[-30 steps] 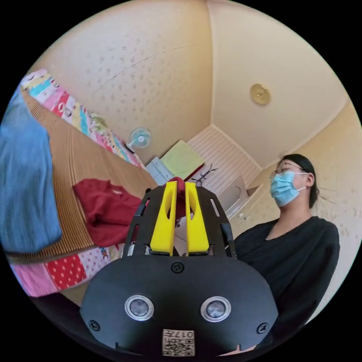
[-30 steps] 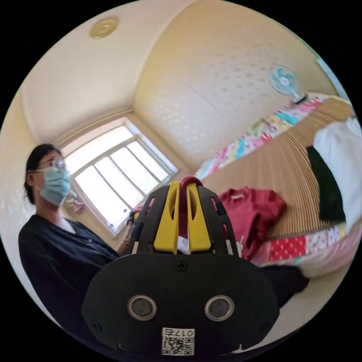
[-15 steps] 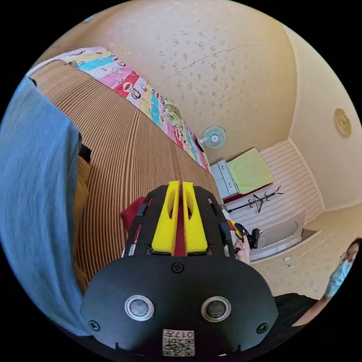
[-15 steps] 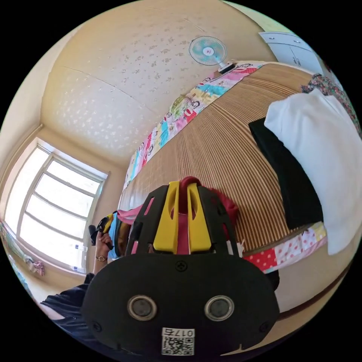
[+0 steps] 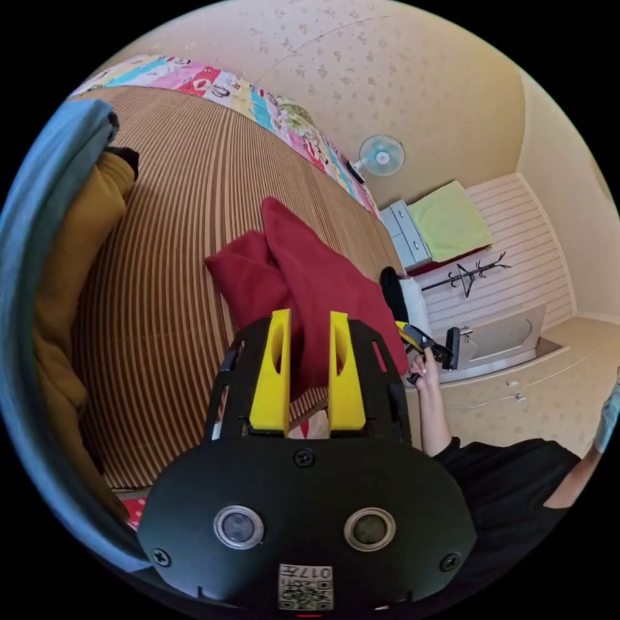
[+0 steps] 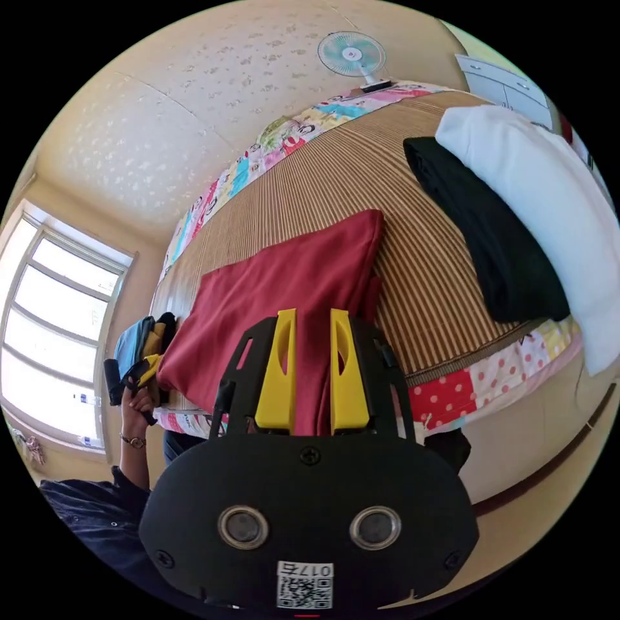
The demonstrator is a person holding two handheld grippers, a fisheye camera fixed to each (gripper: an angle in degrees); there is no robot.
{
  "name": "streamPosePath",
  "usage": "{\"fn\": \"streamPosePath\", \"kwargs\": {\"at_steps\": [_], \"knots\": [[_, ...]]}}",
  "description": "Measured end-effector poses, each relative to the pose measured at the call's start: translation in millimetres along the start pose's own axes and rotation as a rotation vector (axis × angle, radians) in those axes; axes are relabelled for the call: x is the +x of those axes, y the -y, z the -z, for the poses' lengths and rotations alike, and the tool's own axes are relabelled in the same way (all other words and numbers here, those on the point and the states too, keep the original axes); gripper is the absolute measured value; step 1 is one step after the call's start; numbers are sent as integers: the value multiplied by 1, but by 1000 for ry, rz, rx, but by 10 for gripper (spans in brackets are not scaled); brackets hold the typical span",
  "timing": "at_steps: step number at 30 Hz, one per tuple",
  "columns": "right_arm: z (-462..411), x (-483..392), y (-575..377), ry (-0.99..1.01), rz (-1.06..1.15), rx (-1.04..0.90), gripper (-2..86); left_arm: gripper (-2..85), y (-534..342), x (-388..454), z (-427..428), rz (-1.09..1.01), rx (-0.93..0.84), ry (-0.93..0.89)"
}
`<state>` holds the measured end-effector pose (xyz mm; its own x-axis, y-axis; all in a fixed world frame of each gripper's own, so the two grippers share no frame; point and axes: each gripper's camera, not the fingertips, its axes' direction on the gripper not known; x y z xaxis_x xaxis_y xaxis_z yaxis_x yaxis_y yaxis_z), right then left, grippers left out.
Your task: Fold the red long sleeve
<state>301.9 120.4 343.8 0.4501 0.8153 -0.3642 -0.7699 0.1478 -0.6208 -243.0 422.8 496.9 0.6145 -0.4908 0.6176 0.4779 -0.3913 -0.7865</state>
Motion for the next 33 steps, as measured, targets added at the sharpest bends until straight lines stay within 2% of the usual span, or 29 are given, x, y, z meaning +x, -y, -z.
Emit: {"fn": "streamPosePath", "kwargs": {"at_steps": [3,7,8,10,13,15,17,19,23,25,28,30,33], "knots": [[-6,-2,-20,-39,23,32,73,63,-12,5,-1,-60,-12,9],[-31,-7,-33,-98,82,-23,60,37,-41,0,23,-181,90,-4],[-36,-8,-34,-119,90,-44,58,36,-50,-13,20,-111,69,93],[-52,-16,-36,-164,90,-103,52,36,-62,-37,11,-5,20,149],[-53,-40,-42,-226,65,-87,49,39,-80,-57,23,97,132,39],[-48,-64,-52,-237,93,-37,50,50,-88,-61,35,131,196,39],[-45,-91,-62,-177,143,1,57,85,-103,-71,52,202,303,2],[-60,-129,-71,-41,189,-26,65,108,-110,-82,59,244,333,-42],[-118,-210,-79,98,330,-161,67,135,-112,-106,57,317,287,-100],[-160,-274,-92,28,475,-235,62,138,-113,-114,55,342,289,-147],[-211,-314,-118,-96,574,-267,46,139,-111,-127,55,368,299,-158],[-291,-319,-149,-211,598,-489,27,134,-107,-135,56,391,297,-170],[-275,-321,-172,-219,619,-374,15,125,-98,-148,58,423,255,-159]]}}
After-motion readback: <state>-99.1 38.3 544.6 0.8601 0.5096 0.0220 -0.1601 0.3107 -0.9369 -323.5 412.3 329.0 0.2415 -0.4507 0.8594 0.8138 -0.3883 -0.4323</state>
